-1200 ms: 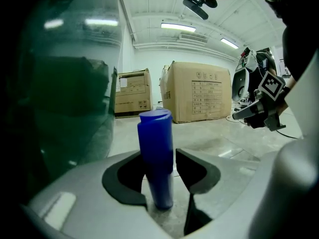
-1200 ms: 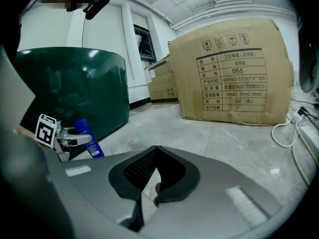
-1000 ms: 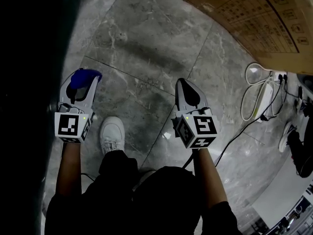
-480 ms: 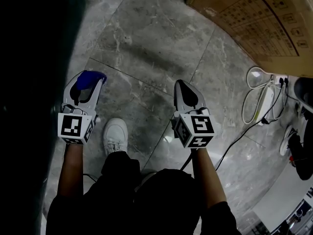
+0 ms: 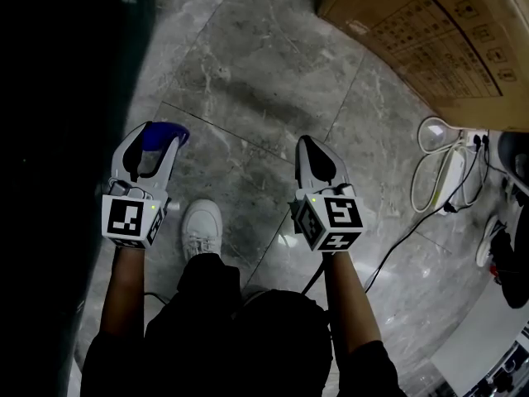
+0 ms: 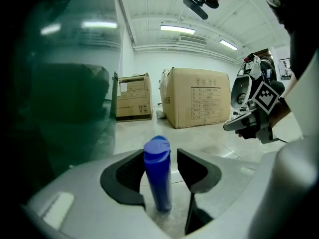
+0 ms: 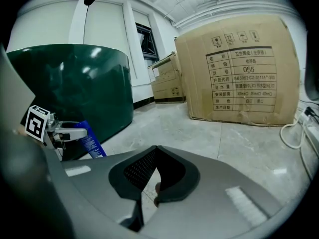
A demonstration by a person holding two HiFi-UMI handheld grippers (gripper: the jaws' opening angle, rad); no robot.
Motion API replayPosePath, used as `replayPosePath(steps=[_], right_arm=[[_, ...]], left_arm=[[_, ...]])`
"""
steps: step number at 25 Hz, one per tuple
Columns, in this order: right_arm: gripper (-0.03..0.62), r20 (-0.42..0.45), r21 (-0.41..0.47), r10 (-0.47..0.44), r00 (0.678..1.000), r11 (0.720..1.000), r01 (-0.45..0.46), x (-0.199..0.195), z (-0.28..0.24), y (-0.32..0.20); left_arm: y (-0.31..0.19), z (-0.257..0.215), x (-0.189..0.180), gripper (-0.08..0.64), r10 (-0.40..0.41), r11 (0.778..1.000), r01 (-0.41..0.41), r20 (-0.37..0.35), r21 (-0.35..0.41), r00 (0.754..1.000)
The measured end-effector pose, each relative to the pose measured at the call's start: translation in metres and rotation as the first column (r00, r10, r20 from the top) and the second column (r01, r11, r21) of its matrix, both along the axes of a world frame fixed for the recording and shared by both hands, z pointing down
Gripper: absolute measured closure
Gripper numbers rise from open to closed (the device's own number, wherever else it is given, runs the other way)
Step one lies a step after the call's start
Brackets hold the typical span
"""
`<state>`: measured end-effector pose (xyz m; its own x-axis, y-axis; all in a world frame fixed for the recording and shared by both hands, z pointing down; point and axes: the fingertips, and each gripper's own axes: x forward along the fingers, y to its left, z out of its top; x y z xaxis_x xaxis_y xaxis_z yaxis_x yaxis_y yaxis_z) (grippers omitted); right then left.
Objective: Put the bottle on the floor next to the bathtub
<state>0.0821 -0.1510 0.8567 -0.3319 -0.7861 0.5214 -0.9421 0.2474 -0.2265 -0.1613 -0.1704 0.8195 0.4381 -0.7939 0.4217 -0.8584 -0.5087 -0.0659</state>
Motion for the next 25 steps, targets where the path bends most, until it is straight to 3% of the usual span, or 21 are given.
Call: replayPosePath(steps=[6, 11, 16, 20, 25], right_arm=[[0.566, 0.006, 0.011, 0.013, 1.000, 1.000, -0.014, 0.001, -0.020, -0.002], [0.566, -0.009, 0.016, 0.006, 1.000, 1.000, -0.005, -0.001, -0.046, -0.002], [0.566, -0.008, 0.007, 0.011, 1.000, 1.000, -0.011, 0.001, -0.082, -0.002], [0.566, -0.006, 0.002, 0.025, 1.000, 1.000, -0.025, 0.002, -0.118, -0.004], [0.566, -0.048, 0.020, 0.006, 0.999, 1.000, -0.005, -0.001, -0.169, -0.001]], left_arm=[[-0.002, -0.024, -0.003, 0.354, -0.011, 1.000, 0.011, -0.005, 0.017, 1.000], [-0.001, -0.044, -0.004, 0.354, -0.045, 0.999, 0.045, -0.028, -0.014, 0.999], [0.002, -0.075, -0.001, 0.371, -0.034, 0.999, 0.034, 0.017, -0.023, 0.999], [0.000, -0.106, -0.002, 0.385, -0.057, 0.997, 0.057, -0.001, -0.055, 0.998], [0.007, -0.136, -0.005, 0.497, -0.057, 0.995, 0.060, 0.038, -0.082, 0.998]])
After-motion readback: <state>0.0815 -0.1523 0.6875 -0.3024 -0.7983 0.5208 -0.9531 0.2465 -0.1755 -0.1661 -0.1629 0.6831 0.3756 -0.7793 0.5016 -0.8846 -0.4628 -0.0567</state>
